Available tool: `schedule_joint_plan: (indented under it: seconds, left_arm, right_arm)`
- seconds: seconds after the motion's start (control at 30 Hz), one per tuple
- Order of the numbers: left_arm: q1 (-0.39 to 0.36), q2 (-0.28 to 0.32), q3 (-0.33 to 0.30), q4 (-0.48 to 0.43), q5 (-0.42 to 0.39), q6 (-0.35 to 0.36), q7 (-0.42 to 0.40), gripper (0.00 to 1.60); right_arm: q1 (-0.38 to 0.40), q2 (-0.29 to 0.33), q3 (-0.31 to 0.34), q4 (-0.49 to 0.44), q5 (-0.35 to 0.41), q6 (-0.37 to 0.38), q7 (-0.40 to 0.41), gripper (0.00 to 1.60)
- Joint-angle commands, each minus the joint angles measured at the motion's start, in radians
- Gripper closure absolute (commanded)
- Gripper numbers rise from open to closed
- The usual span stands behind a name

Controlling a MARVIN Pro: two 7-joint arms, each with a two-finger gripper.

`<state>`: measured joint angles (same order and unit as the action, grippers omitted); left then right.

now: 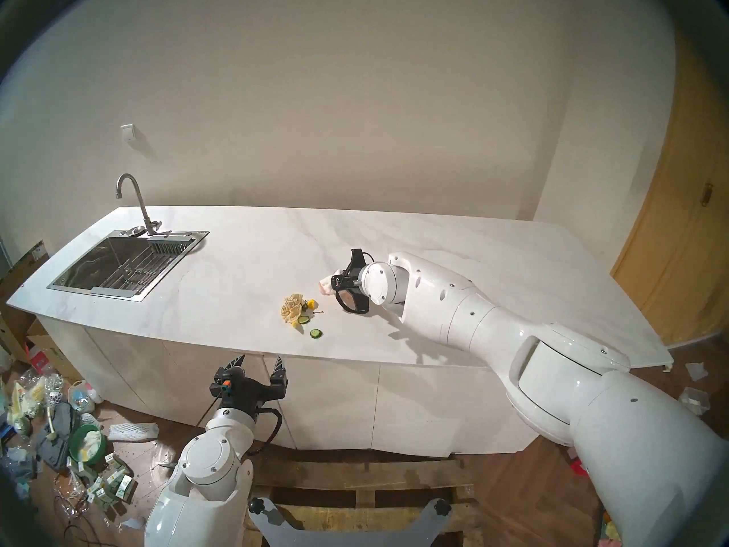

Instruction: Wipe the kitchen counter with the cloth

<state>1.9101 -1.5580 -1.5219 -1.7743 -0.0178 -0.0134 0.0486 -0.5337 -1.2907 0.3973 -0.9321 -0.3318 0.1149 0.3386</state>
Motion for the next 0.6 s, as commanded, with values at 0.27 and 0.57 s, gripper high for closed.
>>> schedule_joint_plan:
  seconds: [0.27,0.57]
  left_arm:
    - [-0.005,0.002,0.002,-0.028,-0.002,-0.005,-0.005,0.0]
    - [-0.006,0.002,0.002,-0.027,-0.001,-0.006,-0.005,0.0]
  right_arm:
    - [0.059,-0.044,-0.042,-0.017,0.012,0.008,0.152,1.6]
    - [0.087,0.012,-0.02,-0.07,0.02,0.02,0.268,1.6]
